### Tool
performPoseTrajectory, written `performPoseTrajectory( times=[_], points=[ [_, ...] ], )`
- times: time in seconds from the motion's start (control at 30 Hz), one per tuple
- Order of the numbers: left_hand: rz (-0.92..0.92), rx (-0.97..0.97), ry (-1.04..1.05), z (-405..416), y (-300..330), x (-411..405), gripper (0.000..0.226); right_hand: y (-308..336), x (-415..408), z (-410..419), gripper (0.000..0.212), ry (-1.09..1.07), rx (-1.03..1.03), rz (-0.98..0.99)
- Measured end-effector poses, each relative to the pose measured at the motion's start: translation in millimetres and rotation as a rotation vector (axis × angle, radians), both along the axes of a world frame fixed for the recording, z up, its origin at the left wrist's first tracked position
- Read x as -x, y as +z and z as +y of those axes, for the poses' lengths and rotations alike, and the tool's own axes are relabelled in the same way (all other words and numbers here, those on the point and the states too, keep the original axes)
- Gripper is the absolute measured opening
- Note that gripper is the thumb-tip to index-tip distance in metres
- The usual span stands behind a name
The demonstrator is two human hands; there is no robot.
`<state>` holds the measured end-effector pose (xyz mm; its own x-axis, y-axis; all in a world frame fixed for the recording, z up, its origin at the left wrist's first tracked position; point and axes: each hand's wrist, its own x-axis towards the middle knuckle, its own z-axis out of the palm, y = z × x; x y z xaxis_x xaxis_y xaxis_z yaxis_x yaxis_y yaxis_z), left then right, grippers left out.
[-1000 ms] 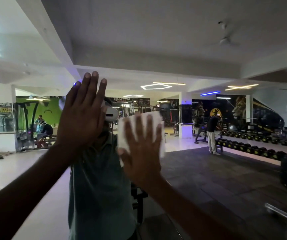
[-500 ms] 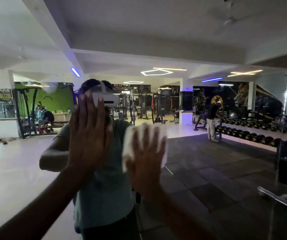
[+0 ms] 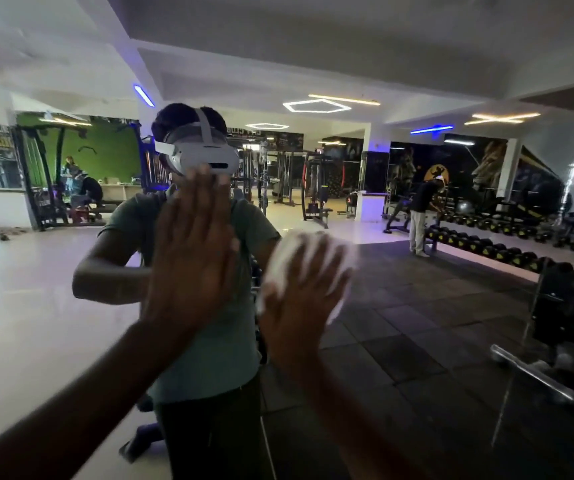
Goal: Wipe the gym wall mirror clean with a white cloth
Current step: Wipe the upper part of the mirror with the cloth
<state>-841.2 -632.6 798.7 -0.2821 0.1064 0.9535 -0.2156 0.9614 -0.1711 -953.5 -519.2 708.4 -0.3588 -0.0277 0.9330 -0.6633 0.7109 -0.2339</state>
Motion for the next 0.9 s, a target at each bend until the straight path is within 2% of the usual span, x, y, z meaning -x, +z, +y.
performPoseTrajectory(
  times=[0.07,0.1,0.17,0.23,0.3,0.37,0.43,0.5,0.6,0.63,0.7,0.73,0.8,0.9],
  points=[
    [-0.036,0.035,-0.034,19,-1,18,0.069,-27,2,11,0.071,0.140,-0.277,0.118],
    [-0.046,0.048,-0.025,22,-1,24,0.069,-28,19,30,0.069,0.176,-0.345,0.180],
    [-0.053,0.067,0.035,18,-4,30,0.069,-20,65,77,0.070,0.119,-0.357,0.236],
    [-0.072,0.096,0.075,9,-8,29,0.069,-13,114,124,0.071,-0.018,-0.177,0.146],
    [-0.070,0.094,0.067,9,-9,30,0.070,0,149,154,0.072,-0.113,0.173,-0.031],
    [-0.058,0.063,0.059,14,-9,32,0.071,22,156,150,0.087,-0.107,0.526,-0.215],
    [-0.044,0.015,0.054,22,-12,34,0.071,38,134,117,0.097,-0.160,0.659,-0.305],
    [-0.027,-0.015,0.035,31,-20,36,0.068,28,90,74,0.090,-0.185,0.523,-0.242],
    [-0.068,0.019,-0.001,53,-40,50,0.064,-25,31,39,0.076,0.054,0.018,-0.070],
    [-0.083,0.030,0.005,58,-46,55,0.064,-37,34,47,0.072,0.122,-0.101,-0.005],
    [-0.101,0.041,0.044,59,-50,60,0.065,-39,69,82,0.066,0.138,-0.159,0.097],
    [-0.109,0.049,0.066,57,-50,60,0.066,-35,91,104,0.066,0.089,-0.111,0.099],
    [-0.111,0.063,0.087,54,-50,60,0.067,-23,143,148,0.067,-0.028,0.110,0.037],
    [-0.095,0.055,0.084,57,-52,60,0.069,-2,194,188,0.078,-0.100,0.480,-0.173]
  ],
)
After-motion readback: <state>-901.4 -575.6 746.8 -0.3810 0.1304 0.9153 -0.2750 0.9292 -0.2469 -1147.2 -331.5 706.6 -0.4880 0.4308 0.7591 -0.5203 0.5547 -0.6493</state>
